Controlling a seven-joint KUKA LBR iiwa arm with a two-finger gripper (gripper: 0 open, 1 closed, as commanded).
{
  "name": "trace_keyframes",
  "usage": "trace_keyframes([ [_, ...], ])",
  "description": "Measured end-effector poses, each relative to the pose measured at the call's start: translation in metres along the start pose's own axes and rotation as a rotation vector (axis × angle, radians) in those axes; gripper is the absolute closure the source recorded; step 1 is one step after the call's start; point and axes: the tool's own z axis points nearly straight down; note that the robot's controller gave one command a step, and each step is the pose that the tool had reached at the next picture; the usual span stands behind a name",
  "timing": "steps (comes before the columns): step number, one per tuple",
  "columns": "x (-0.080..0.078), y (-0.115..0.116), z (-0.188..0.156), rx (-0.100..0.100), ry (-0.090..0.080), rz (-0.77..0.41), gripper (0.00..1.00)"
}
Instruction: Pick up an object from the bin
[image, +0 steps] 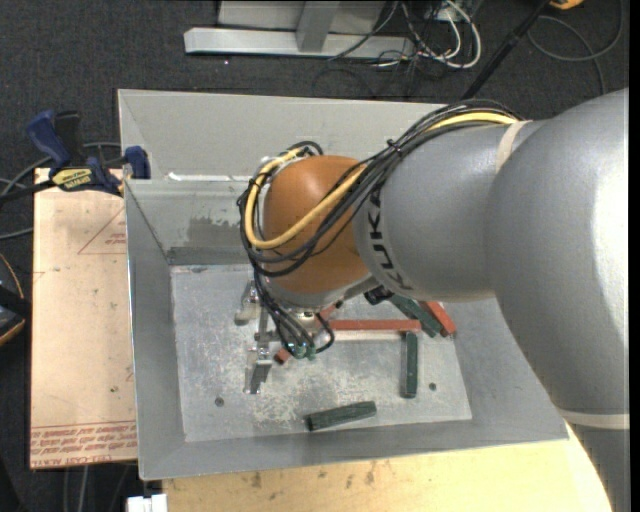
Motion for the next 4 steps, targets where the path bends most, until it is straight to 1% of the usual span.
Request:
trace_keyframes([
  [1, -0.002, -0.001, -0.004, -0.001, -0.007, 0.003, 0.00],
  [2, -0.027, -0.044, 0.044, -0.004, -0.014, 0.007, 0.00],
  [3, -0.033, -0.065, 0.065, -0.013, -0.023, 0.053, 0.00],
  [4, -0.064, -0.089, 0.062, -0.012, -0.013, -0.045, 0.00],
])
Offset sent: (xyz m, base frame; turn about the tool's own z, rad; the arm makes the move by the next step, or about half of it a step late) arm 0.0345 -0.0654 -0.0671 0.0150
